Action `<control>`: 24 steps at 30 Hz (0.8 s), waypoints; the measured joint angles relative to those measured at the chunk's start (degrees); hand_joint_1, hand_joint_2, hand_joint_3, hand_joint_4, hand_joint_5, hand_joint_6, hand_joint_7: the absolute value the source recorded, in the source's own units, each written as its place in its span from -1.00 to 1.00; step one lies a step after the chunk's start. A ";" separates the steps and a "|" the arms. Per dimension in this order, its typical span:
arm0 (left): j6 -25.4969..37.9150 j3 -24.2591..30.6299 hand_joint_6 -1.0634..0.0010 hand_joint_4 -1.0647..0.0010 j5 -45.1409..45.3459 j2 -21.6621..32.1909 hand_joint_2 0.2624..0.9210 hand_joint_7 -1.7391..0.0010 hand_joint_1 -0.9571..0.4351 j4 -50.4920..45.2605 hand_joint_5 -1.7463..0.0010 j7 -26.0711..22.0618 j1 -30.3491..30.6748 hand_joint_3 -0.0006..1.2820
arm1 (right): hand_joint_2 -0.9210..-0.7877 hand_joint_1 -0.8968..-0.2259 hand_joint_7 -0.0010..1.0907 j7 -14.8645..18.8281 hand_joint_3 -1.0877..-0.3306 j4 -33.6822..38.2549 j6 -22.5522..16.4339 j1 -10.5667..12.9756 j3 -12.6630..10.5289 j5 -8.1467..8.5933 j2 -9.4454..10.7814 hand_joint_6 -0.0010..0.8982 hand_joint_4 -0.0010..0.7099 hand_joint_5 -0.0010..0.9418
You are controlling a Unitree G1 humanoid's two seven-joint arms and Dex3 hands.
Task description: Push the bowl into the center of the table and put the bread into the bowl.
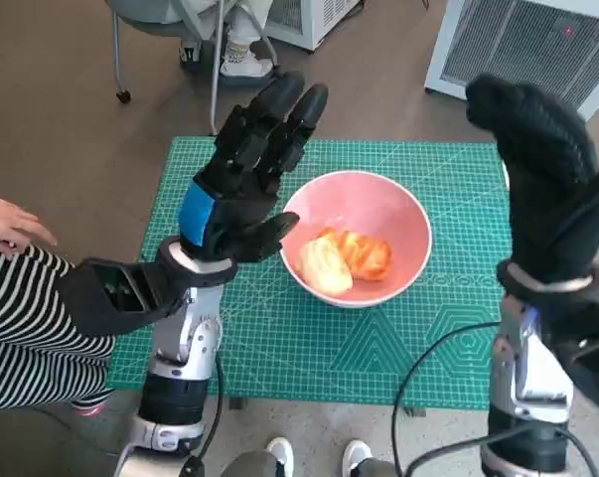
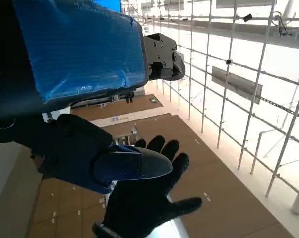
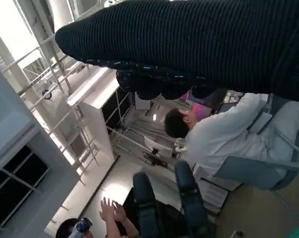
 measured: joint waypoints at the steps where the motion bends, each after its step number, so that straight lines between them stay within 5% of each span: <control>1: 0.04 0.16 1.00 0.93 0.00 0.02 1.00 0.55 -0.56 -0.03 1.00 0.00 0.00 -0.40 | -1.00 -0.31 -0.21 0.00 0.08 0.15 0.19 -0.17 0.06 0.00 -0.02 -0.82 -0.52 -0.97; 24: -6.40 3.89 0.99 0.88 0.51 0.10 1.00 0.58 -0.58 5.62 0.98 -1.35 -0.02 -0.46 | -1.00 -0.38 -0.24 0.12 0.07 1.93 0.82 -0.83 1.45 0.01 -0.08 -0.83 -0.55 -0.99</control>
